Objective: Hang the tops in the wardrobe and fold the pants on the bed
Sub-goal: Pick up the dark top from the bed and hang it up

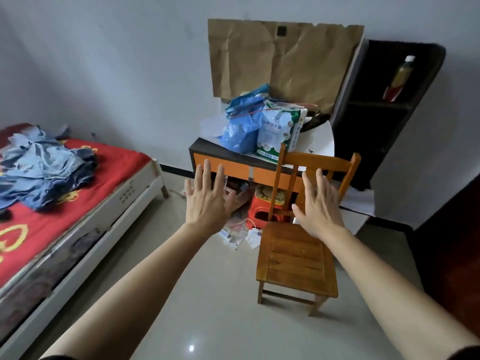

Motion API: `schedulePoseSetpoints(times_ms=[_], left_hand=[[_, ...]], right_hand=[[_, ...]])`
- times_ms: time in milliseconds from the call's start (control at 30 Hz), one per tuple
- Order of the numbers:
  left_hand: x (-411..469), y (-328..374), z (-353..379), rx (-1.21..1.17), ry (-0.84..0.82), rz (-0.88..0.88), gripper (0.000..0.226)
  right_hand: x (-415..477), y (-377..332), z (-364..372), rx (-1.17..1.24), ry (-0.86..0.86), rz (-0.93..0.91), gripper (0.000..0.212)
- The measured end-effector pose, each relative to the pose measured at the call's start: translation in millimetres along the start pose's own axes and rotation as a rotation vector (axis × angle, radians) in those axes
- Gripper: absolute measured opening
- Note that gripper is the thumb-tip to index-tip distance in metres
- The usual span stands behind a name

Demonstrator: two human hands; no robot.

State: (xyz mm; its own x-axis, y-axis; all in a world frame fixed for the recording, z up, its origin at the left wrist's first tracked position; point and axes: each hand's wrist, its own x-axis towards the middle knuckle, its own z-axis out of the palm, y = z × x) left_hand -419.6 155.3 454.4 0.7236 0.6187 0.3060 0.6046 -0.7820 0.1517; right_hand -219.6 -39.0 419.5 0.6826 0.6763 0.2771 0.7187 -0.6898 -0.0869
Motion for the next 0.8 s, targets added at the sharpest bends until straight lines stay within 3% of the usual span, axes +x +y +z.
schedulePoseSetpoints(times_ms=[300, 533, 800], left_hand=[[4, -162, 27, 0.057, -0.021, -0.282, 0.072], [49, -310, 52, 0.179, -0.111, -0.548, 0.073], [97, -458, 14, 0.269, -0.070, -0.877, 0.076]], right_hand=[[95, -174, 75, 0.094, -0.115, -0.334, 0.092], [208, -314, 165, 0.242, -0.222, -0.491, 0.094], [333, -495, 200, 0.325, -0.345, -0.714, 0.093]])
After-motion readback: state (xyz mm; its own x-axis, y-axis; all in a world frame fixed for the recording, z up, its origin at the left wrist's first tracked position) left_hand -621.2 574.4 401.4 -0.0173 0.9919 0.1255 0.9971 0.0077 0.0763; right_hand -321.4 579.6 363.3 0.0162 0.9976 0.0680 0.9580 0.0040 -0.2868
